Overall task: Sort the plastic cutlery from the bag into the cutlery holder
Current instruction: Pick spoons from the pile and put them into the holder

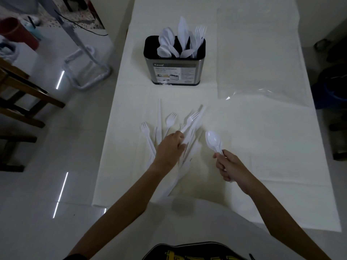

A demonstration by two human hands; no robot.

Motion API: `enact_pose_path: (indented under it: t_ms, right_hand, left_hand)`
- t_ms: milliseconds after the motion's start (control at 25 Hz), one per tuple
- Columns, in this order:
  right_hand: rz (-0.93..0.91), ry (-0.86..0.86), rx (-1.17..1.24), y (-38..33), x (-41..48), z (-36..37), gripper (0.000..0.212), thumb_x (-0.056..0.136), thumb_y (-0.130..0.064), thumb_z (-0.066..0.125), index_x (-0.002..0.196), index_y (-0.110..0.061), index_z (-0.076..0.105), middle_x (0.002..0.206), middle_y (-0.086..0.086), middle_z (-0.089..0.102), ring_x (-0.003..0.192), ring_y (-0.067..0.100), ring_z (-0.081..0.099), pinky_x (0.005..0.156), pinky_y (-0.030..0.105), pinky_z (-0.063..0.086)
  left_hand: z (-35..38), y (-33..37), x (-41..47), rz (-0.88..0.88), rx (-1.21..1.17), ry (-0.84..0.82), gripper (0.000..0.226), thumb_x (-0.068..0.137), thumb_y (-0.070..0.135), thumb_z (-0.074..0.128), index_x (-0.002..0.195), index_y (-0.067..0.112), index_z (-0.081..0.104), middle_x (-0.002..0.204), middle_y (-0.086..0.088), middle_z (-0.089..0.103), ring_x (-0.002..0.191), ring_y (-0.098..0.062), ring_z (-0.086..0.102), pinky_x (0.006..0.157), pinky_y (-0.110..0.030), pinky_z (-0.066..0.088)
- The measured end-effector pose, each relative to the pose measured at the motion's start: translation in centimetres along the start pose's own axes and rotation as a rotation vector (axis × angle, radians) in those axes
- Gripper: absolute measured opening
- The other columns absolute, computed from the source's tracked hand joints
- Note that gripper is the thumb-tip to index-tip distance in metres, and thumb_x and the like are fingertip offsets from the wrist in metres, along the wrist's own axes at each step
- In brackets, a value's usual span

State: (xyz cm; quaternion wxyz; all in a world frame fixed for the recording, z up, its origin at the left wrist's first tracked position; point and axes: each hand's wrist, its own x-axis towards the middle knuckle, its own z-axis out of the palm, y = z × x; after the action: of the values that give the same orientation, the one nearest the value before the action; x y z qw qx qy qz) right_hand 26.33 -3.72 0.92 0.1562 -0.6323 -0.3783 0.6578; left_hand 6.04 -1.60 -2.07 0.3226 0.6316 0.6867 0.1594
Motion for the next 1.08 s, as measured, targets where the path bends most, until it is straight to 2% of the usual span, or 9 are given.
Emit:
enact_pose_path:
  t_ms: [80, 240, 320, 440, 520, 640, 760, 880, 1080]
  right_hand:
    - [-0.006, 0.007, -0.008, -0.1, 0.1, -0.1, 0.019, 0.100, -0.021, 0.038, 0.093, -0.012, 0.053, 0.058, -0.004, 0.037, 0.037, 0.005, 0.028, 0.040, 0.020, 0.021]
    - [-0.004, 0.006, -0.008, -0.4, 0.3, -0.1, 0.019, 0.100, -0.022, 0.039, 0.095, -0.012, 0.054, 0.058, -0.005, 0.038, 0.038, 0.005, 0.028, 0.039, 0.019, 0.022]
    - [-0.005, -0.002, -0.013, -0.7, 0.4, 0.0, 0.019, 0.100, -0.023, 0.039, 0.095, -0.013, 0.054, 0.059, -0.005, 0.038, 0.039, 0.006, 0.028, 0.040, 0.019, 0.022]
    - [-0.016, -0.014, -0.016, -1.2, 0.7, 0.5, 0.019, 0.100, -0.023, 0.038, 0.094, -0.014, 0.054, 0.060, -0.005, 0.038, 0.039, 0.005, 0.028, 0.041, 0.020, 0.023]
    - [-0.024, -0.044, -0.034, -1.6, 0.9, 1.1, 0.019, 0.100, -0.024, 0.038, 0.095, -0.013, 0.053, 0.060, -0.005, 0.038, 0.040, 0.005, 0.029, 0.041, 0.019, 0.023]
    - [-0.028, -0.148, -0.060, -2.1, 0.9, 2.1, 0.019, 0.100, -0.028, 0.039, 0.091, -0.015, 0.050, 0.060, -0.005, 0.040, 0.042, 0.007, 0.030, 0.042, 0.019, 0.023]
    - [-0.031, -0.258, 0.002, -2.2, 0.8, 2.6, 0.021, 0.100, -0.029, 0.037, 0.084, -0.019, 0.047, 0.061, -0.003, 0.040, 0.045, 0.010, 0.028, 0.044, 0.022, 0.022]
    - [-0.037, -0.325, 0.080, -2.0, 0.7, 2.7, 0.019, 0.100, -0.026, 0.034, 0.087, -0.015, 0.042, 0.061, -0.001, 0.039, 0.043, 0.010, 0.025, 0.042, 0.021, 0.022]
    - [-0.098, -0.448, 0.121, -2.2, 0.8, 2.7, 0.026, 0.102, -0.031, 0.030, 0.085, -0.012, 0.038, 0.060, 0.001, 0.044, 0.037, 0.012, 0.029, 0.039, 0.021, 0.027]
  left_hand:
    - [-0.5, -0.4, 0.5, -0.026, -0.029, 0.033, 0.019, 0.089, 0.018, 0.060, 0.106, 0.009, 0.060, 0.098, -0.006, 0.067, 0.087, -0.018, 0.063, 0.083, -0.034, 0.055]
    - [-1.3, -1.2, 0.6, -0.113, -0.133, 0.105, 0.009, 0.087, 0.016, 0.062, 0.092, 0.008, 0.061, 0.082, -0.003, 0.063, 0.073, -0.019, 0.063, 0.073, -0.038, 0.058]
    - [-1.5, -1.3, 0.2, -0.119, -0.067, 0.137, 0.017, 0.086, 0.025, 0.063, 0.096, 0.011, 0.061, 0.089, 0.002, 0.059, 0.080, -0.017, 0.061, 0.072, -0.034, 0.056]
    - [-1.7, -0.9, 0.0, -0.028, 0.024, 0.293, 0.027, 0.086, 0.037, 0.061, 0.103, 0.016, 0.063, 0.102, 0.004, 0.056, 0.090, -0.011, 0.056, 0.073, -0.024, 0.050]
    - [-1.9, 0.3, 0.4, 0.005, -0.218, 0.206, 0.029, 0.091, 0.038, 0.055, 0.110, 0.016, 0.060, 0.101, 0.003, 0.057, 0.084, -0.009, 0.059, 0.067, -0.013, 0.048]
    - [-1.7, 2.2, 0.9, -0.055, -0.540, -0.109, 0.036, 0.095, 0.034, 0.049, 0.125, 0.015, 0.050, 0.094, 0.001, 0.058, 0.066, -0.007, 0.061, 0.052, -0.011, 0.045]
    - [-1.0, 2.3, 1.1, -0.004, -0.566, -0.157, 0.025, 0.093, 0.024, 0.055, 0.113, 0.009, 0.052, 0.082, 0.002, 0.057, 0.056, -0.002, 0.056, 0.050, -0.009, 0.041]
    - [-1.4, 2.2, 1.3, -0.005, -0.641, -0.175, 0.018, 0.088, 0.014, 0.063, 0.099, 0.009, 0.051, 0.078, 0.003, 0.054, 0.058, -0.007, 0.051, 0.049, -0.009, 0.040]
    - [-2.3, 2.8, 1.6, -0.006, -0.627, -0.228, 0.013, 0.089, 0.018, 0.061, 0.090, 0.015, 0.048, 0.073, 0.004, 0.051, 0.058, -0.006, 0.049, 0.047, -0.010, 0.039]
